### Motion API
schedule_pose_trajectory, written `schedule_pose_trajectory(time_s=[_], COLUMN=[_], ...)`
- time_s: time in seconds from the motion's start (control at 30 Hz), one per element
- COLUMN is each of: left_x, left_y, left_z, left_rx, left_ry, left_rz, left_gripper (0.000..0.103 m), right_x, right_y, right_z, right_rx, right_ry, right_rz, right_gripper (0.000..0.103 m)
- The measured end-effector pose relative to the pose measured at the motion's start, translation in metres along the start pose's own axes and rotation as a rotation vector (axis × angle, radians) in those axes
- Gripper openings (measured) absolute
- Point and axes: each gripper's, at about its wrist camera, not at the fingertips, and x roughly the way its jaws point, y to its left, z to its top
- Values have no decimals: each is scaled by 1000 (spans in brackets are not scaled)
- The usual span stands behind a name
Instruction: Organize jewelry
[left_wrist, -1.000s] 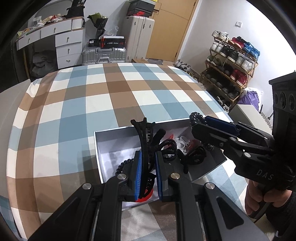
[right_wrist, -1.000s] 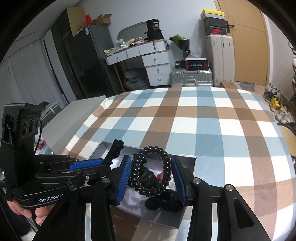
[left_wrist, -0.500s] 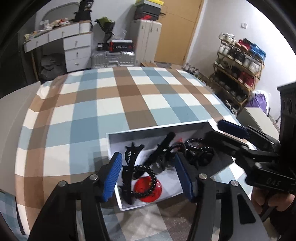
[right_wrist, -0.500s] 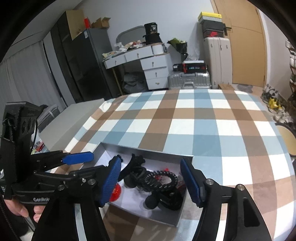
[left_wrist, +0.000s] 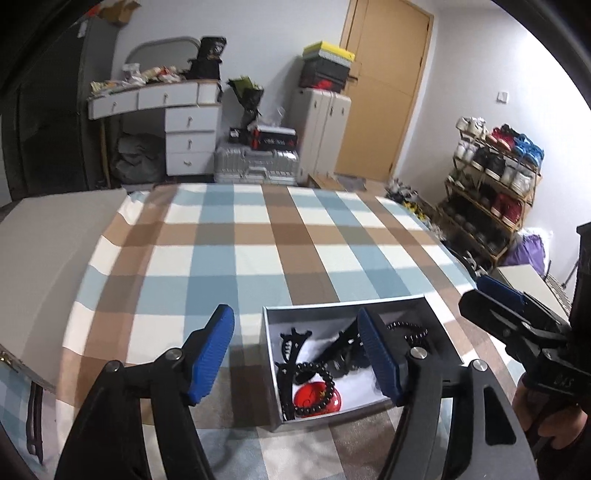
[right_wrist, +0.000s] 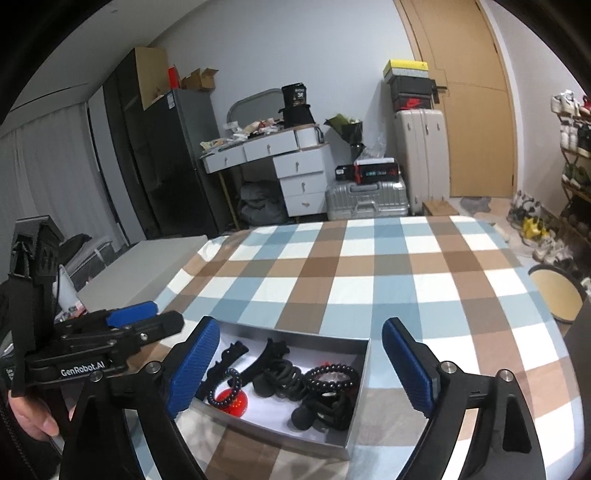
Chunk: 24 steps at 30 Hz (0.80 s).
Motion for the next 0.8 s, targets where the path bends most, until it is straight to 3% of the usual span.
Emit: schedule_pose_trajectory(time_s=[0.17,0.27,0.43,0.57,0.8], left_x=[-18,-29,-30,-20,-7], left_y=[-3,-3,14,20,4], left_z=[0,-2,-10,-16,-31], left_rx=[10,18,-92,-102,10], left_ry=[-139,-265,-421,-429,-387], left_rz=[63,119,213,266,247], left_gripper=[84,87,87,87,87], right_x=[-10,-23,-29,-26,-27], right_y=[-1,-4,-10,-9,1], right_z=[2,0,-13,-23,-34], right_rx=[12,23,-8,-62,-138], right_ry=[-53,-156,-290,-333,-341], right_rz=[-7,5,-31,-94,-97], right_gripper=[97,103,103,103,103])
